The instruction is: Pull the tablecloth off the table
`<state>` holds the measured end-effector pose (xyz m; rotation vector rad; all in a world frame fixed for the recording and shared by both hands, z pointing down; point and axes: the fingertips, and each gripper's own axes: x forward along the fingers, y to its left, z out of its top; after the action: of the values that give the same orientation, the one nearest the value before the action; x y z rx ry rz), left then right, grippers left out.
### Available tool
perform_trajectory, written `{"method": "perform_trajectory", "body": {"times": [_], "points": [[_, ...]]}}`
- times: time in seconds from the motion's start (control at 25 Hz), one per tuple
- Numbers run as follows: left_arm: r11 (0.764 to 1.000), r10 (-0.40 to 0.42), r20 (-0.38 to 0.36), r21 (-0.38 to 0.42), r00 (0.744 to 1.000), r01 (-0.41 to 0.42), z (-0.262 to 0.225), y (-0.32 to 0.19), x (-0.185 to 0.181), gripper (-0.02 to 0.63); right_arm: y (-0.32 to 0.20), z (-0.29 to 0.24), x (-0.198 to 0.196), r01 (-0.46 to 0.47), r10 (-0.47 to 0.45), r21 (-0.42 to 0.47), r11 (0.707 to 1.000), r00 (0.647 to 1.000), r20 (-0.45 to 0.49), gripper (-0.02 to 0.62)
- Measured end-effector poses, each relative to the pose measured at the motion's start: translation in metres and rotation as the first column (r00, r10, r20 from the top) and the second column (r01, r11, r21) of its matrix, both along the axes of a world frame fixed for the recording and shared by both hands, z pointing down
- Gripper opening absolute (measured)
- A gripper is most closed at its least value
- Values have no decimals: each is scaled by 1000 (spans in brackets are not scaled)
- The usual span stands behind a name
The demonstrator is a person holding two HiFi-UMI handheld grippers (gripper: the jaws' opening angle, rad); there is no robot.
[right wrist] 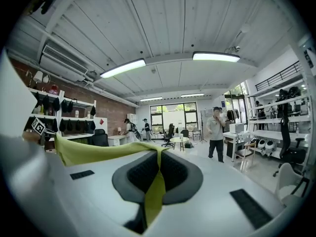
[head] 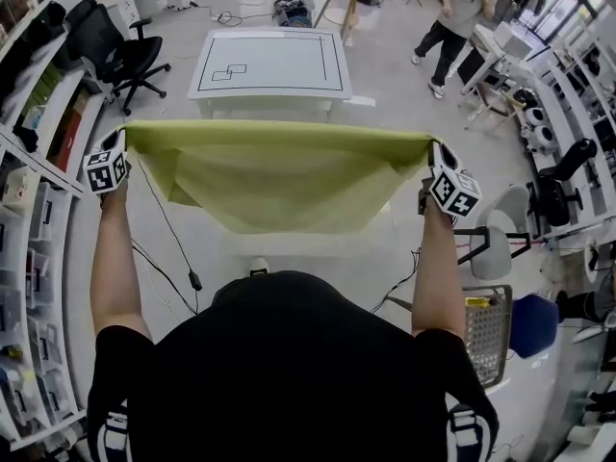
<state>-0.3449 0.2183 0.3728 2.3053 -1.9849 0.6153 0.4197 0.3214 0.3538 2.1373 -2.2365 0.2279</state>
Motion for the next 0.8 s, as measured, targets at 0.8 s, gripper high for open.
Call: {"method": "perform_trajectory", "body": {"times": [0.8], "points": [[999,27,8,-30,1000,-27,19,-21,15,23,-21,13,-5,7,-7,-31,1000,1000,0,21]]}}
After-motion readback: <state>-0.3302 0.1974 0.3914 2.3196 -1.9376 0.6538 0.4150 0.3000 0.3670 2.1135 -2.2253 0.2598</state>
